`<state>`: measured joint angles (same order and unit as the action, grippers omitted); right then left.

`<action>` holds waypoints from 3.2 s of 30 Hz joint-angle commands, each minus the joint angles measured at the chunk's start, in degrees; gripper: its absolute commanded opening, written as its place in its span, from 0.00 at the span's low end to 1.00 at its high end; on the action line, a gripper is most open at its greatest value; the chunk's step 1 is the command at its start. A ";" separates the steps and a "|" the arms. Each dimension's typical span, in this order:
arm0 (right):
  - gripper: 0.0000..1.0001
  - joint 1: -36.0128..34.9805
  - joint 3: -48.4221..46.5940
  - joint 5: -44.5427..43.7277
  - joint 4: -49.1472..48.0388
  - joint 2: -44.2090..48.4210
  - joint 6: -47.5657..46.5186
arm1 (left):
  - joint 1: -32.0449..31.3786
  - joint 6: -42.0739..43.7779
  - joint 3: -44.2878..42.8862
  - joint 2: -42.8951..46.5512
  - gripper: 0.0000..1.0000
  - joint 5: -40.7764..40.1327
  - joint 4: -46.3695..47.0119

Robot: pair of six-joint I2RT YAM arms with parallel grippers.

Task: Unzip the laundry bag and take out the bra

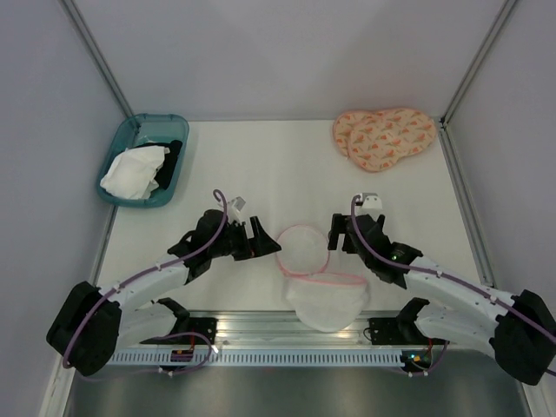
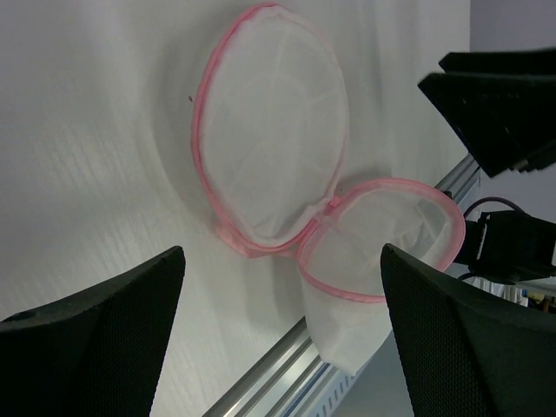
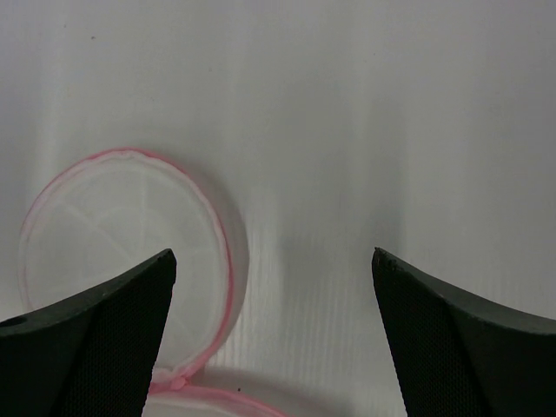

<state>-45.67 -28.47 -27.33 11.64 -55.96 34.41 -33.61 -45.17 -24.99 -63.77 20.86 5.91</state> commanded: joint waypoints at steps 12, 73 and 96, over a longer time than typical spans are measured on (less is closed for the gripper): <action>0.87 14.12 -11.35 35.15 -12.60 -21.55 -16.57 | -0.50 -2.82 5.83 8.83 0.96 -2.05 1.03; 0.00 -39.98 -17.50 -49.82 -4.95 -32.80 -32.74 | -0.41 -9.15 3.99 34.31 0.98 -24.90 -24.45; 0.98 -59.01 -23.74 -47.12 3.56 -25.18 -18.43 | -0.41 -7.92 0.83 32.83 0.99 -24.91 -26.92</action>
<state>-103.70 -51.64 -76.71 17.39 -91.22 13.37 -33.89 -52.90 -21.54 -30.63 -4.40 -21.02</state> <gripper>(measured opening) 0.963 0.987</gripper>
